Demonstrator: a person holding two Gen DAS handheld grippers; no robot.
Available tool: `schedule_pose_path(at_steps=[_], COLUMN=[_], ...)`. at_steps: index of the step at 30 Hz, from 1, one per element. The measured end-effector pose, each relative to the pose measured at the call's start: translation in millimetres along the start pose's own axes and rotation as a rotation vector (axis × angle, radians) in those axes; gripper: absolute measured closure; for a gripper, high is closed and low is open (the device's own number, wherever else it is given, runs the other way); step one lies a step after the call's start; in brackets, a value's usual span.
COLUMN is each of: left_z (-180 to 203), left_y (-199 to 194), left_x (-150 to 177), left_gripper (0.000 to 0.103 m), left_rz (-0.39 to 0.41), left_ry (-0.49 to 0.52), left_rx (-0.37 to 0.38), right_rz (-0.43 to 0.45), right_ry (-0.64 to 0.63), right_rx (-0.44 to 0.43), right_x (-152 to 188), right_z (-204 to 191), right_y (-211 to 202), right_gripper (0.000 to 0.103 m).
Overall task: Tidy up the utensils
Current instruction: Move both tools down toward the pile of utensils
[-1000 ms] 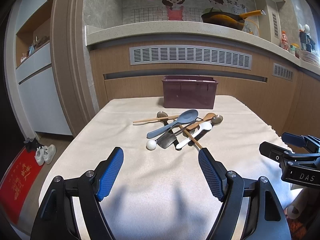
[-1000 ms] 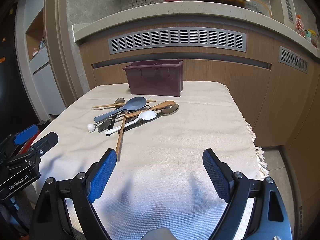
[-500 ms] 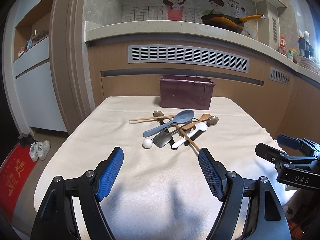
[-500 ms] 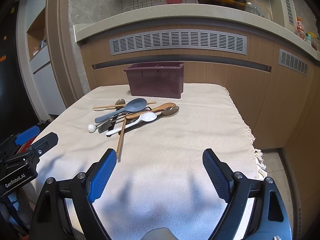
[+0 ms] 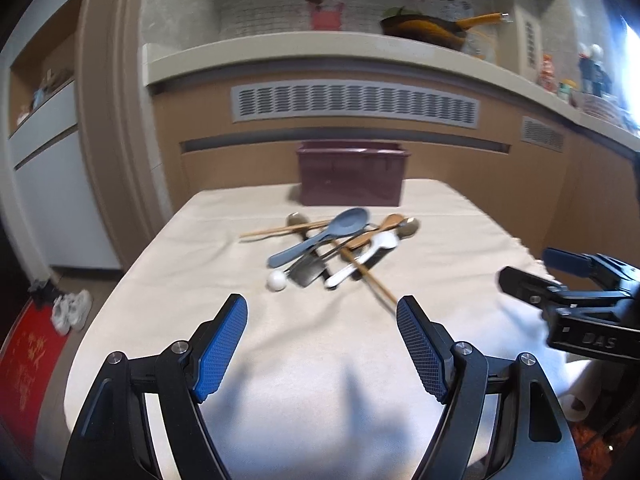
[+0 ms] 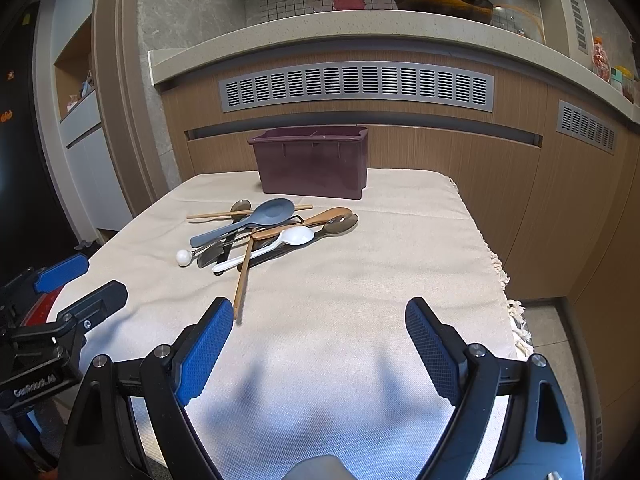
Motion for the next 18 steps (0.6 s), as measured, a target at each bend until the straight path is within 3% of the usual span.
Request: schedule_pose_path(at_steps=[3,10,15,18], left_z=[1,2,-7,-28], left_y=[3,15,51,90], left_x=[1,-17,-41,-63], left_gripper=[0.033,0.034,0.038,0.039], left_rz=[-0.011,-0.018,-0.073,-0.176], left_ry=[0.011,0.044,0.053,-0.006], left_rx=[-0.024,-0.008,0.044,0.094], right_rz=[0.002,0.003,-0.033,-0.081], right_ry=[-0.001,-0.048,-0.051,-0.099], right_rx=[0.001,-0.026,-0.03,-0.024], right_x=[0,-14,-38,-53], right_z=[0,-4,2,2], right_y=[0,7,33,56], right_gripper=[0.017,0.022,0.024,0.024])
Point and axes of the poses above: each gripper's, at about its wrist camera, not at the fingertips, and y roughly the way its jaws point, z to its right, x to its underside, the point moved 3 cm from there along y, roughly the way its jaws point, and after that the axes turned 1 degree about -z, right-handed, at the moved point
